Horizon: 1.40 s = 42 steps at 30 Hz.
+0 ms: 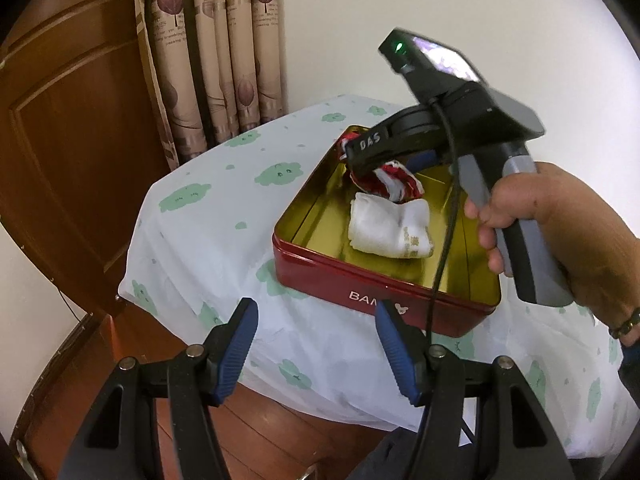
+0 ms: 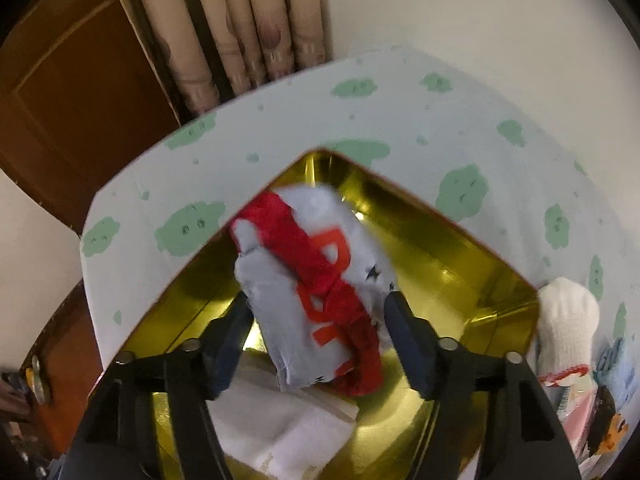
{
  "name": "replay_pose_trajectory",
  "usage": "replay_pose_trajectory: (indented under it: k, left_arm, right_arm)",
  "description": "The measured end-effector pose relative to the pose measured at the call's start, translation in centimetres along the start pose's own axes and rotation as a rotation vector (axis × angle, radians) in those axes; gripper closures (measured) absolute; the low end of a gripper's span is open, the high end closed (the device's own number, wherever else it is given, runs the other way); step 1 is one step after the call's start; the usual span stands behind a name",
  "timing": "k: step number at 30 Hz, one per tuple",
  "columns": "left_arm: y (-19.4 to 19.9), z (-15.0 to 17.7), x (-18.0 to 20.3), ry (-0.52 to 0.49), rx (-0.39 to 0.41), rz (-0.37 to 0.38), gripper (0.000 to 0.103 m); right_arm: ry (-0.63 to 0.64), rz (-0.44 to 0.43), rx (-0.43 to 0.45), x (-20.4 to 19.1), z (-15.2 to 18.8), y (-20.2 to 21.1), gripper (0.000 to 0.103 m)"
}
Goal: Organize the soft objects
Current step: 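Lower the grey shirt into the tin and open the right tool, then reach the left tool to the white knit sock and grasp it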
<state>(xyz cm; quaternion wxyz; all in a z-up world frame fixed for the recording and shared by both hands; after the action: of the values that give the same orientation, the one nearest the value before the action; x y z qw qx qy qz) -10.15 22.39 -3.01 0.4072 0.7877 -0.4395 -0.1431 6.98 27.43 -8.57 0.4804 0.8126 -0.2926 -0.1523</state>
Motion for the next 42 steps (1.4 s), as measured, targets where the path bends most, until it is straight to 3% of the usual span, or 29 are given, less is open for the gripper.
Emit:
replay_pose_trajectory:
  k: [2,6,8,11,14,18,24,28,34,39,42]
  left_arm:
    - [0.1,-0.1,0.1,-0.009,0.010,-0.012,0.040]
    - [0.3,0.3,0.9,-0.036,0.005,0.007,0.040]
    - [0.6,0.5,1.5,-0.057,0.008,0.020,0.040]
    - [1.3,1.0,3.0,-0.115,0.019,0.056,0.040]
    - [1.7,1.9,4.9,-0.180,0.008,0.094,0.040]
    - [1.7,4.0,7.8,-0.239,-0.072,0.197,0.040]
    - [2.7,5.8,12.7,-0.349,-0.102,0.265,0.040]
    - [2.6,4.5,17.4,-0.361,-0.159,0.336,0.040]
    - [-1.0,-2.1,24.2,-0.232,-0.262,0.409,0.040]
    - [-7.0,-6.8,29.9,-0.291,-0.299,0.323,0.040]
    - [-11.1,-8.8,31.3,-0.273,-0.347,0.280,0.040]
  right_arm:
    - [-0.018,0.011,0.042,0.4,0.0,1.3,0.027]
    - [-0.087,-0.040,0.209,1.3,1.6,6.6,0.019]
    - [-0.120,-0.040,0.290,2.4,3.9,9.6,0.012]
    - [-0.177,0.032,0.364,5.3,10.2,13.6,0.007]
    - [-0.247,0.174,0.331,9.9,18.6,16.0,0.007]
    - [-0.329,0.437,0.179,17.6,31.0,18.7,0.007]
    - [-0.405,0.672,0.007,25.0,42.0,20.9,0.007]
    - [-0.497,0.642,0.010,26.8,44.9,20.3,0.007]
    - [-0.491,0.621,0.059,26.0,45.4,20.5,0.006]
    - [-0.532,0.568,0.108,26.2,45.9,21.0,0.004]
    - [-0.546,0.546,0.134,26.4,45.9,21.1,0.004]
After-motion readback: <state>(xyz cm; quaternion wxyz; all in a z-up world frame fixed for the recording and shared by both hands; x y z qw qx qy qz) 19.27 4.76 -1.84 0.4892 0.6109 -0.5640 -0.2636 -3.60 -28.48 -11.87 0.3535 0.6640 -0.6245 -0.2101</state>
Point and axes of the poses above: each gripper's, at about its wrist camera, not at the fingertips, and y roughly against the way its jaws point, x to its right, z to its underside, the point moved 9 cm from there along -y, roughly the way its jaws point, and after that the axes turned 11 degrees about y, right-handed, at the moved point
